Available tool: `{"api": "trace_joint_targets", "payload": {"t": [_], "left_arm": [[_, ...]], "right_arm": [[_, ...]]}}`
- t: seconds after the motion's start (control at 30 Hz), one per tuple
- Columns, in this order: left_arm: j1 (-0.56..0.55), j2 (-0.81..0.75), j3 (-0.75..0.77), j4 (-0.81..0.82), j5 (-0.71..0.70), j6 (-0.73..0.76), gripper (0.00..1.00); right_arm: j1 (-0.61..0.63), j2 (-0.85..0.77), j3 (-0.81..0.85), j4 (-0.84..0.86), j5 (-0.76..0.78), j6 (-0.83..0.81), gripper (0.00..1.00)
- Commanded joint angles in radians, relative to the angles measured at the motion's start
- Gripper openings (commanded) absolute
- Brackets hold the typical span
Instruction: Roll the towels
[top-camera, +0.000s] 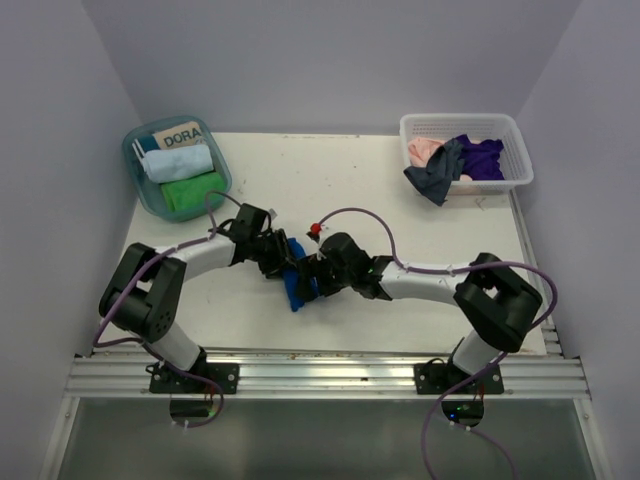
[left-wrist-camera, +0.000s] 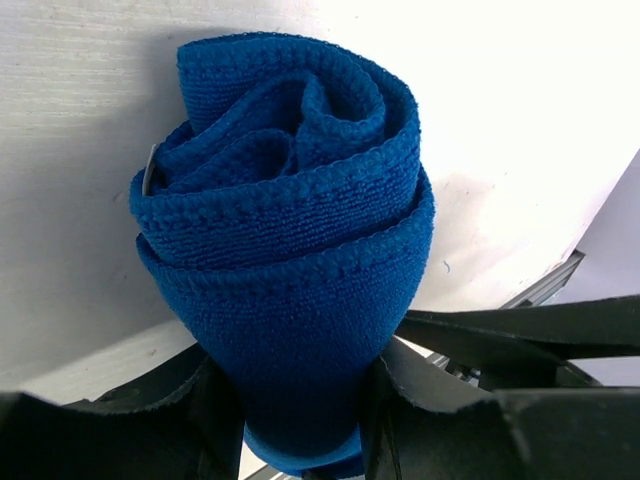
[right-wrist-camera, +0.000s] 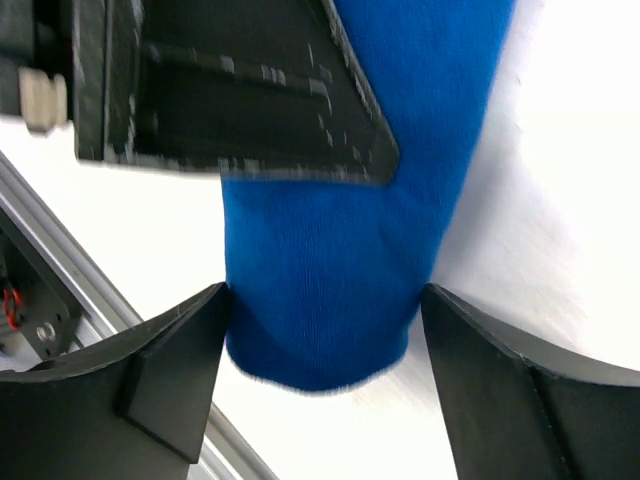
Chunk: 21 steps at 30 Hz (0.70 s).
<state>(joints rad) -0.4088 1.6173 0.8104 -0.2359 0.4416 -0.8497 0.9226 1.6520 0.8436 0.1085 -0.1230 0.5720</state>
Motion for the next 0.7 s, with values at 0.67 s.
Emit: {"api": "trace_joint_targets", "payload": {"t": [0.67], "left_arm": [[0.315,-0.201,0.384,-0.100,-0.124,-0.032,0.32]], "right_arm": [[-0.168,-0.465,0.020,-0.383,0.318,-0.124,0.88]]}}
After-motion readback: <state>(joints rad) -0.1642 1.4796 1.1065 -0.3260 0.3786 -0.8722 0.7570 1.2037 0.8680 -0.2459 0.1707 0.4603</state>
